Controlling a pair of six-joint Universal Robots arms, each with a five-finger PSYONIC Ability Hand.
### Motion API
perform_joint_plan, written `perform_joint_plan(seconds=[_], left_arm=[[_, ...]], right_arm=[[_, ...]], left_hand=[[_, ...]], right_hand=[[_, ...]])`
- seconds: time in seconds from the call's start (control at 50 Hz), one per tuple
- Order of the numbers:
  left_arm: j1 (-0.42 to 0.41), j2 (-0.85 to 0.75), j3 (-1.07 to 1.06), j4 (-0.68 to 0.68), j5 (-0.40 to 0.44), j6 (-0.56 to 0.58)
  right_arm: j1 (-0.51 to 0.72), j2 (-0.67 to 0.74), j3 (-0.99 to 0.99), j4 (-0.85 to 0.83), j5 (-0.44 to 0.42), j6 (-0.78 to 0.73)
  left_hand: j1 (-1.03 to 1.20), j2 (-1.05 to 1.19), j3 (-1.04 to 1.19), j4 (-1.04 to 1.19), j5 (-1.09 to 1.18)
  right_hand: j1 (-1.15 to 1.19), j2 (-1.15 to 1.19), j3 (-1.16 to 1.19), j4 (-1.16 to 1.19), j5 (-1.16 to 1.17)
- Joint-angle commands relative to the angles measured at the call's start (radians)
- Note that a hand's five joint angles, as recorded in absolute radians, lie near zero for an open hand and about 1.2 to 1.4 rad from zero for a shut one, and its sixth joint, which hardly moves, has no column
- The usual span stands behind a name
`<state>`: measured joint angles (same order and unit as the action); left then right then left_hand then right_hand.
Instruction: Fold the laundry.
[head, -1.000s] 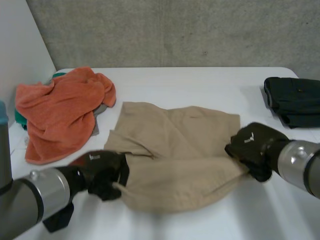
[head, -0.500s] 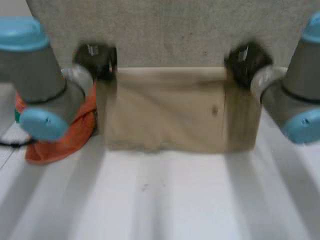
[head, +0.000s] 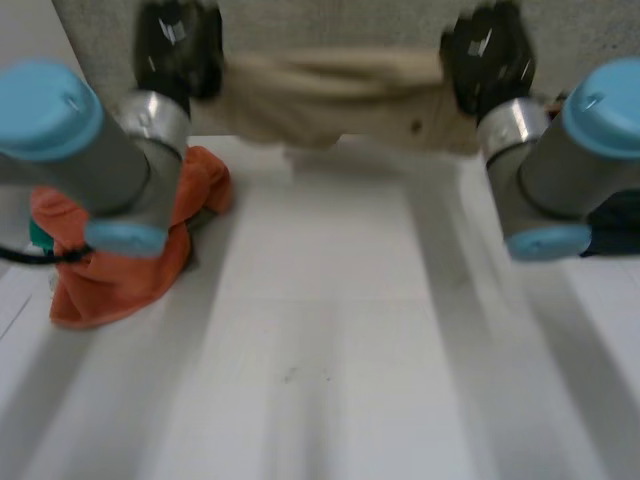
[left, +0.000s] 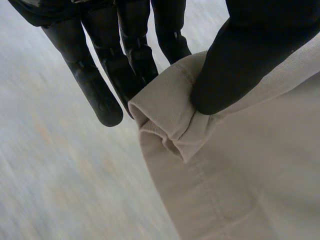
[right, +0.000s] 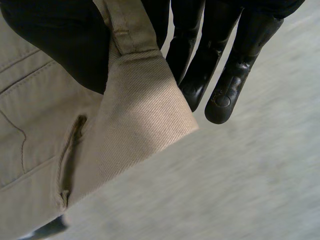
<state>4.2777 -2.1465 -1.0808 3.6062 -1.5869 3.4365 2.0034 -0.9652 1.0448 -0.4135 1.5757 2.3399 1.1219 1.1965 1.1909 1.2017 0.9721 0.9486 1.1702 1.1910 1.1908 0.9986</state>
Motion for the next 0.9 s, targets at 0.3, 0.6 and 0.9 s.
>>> perform_joint_plan(seconds=[0.3,0.6,0.9], left_arm=[[-0.038,0.219,-0.537,-0.458,-0.007,0.021],[-0.160,0.413,-0.815,-0.733,-0.005,0.216],[-0.090,0.415,-0.567,-0.440,0.022,0.228]], right_arm=[[0.018,-0.084,0.253,0.632,0.023,0.013],[0.005,-0.270,0.577,0.895,0.007,-0.093],[-0.002,-0.294,0.626,0.779,-0.045,-0.077]], left_hand=[[0.274,0.200,0.205,0.195,0.250],[0.274,0.200,0.205,0.195,0.250],[-0.844,-0.918,-0.913,-0.924,-0.869]], right_hand=[[0.448,0.226,0.205,0.205,0.223],[0.448,0.226,0.205,0.205,0.223],[0.448,0.226,0.205,0.205,0.223]])
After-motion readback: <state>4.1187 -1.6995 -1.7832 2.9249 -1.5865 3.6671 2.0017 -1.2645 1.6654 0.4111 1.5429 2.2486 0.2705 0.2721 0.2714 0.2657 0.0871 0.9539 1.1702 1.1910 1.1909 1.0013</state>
